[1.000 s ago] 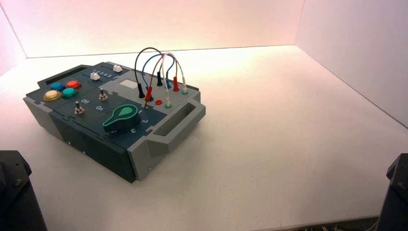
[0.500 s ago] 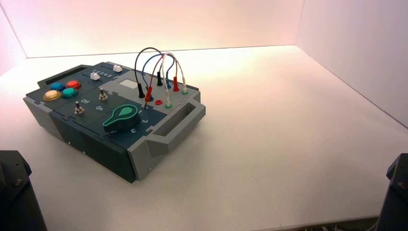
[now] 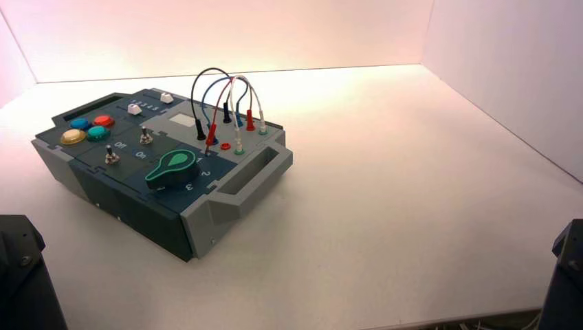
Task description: Flip the bottom switch off with the right gripper.
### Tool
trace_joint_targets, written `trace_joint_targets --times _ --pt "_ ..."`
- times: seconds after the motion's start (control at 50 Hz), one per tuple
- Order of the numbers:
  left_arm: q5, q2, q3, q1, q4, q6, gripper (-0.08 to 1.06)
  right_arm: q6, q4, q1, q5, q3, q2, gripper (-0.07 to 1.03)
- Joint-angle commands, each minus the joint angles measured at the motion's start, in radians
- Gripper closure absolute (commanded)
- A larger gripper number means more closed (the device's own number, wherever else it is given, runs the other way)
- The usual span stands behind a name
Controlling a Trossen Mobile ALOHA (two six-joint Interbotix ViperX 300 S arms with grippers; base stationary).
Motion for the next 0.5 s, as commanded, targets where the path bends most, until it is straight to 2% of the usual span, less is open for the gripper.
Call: trace_joint_targets --times 0.02,0.1,0.12,0.22,0.42,0.5 --pt "0.026 0.123 -0.091 0.002 0.002 0.005 1.01 0.014 0.025 0.143 0.003 -0.084 0.190 0.98" --pt "0.046 0.167 -0.103 0.002 0.003 0.008 1.01 0.017 0.054 0.202 0.006 -0.109 0.279 0.98" --pt "0.075 0.199 -0.114 0.002 0.005 0.009 1.01 0.015 0.084 0.233 0.015 -0.129 0.336 0.98" --pt "0.137 0.235 -0.123 0.002 0.008 0.012 1.01 0.011 0.149 0.298 0.067 -0.192 0.453 0.98" --pt "0.233 0.238 -0.118 0.002 0.015 0.018 1.01 0.000 0.201 0.336 0.239 -0.313 0.604 0.98" --pt "0.265 0.233 -0.110 0.002 0.029 0.023 1.01 -0.002 0.221 0.336 0.288 -0.345 0.644 0.98"
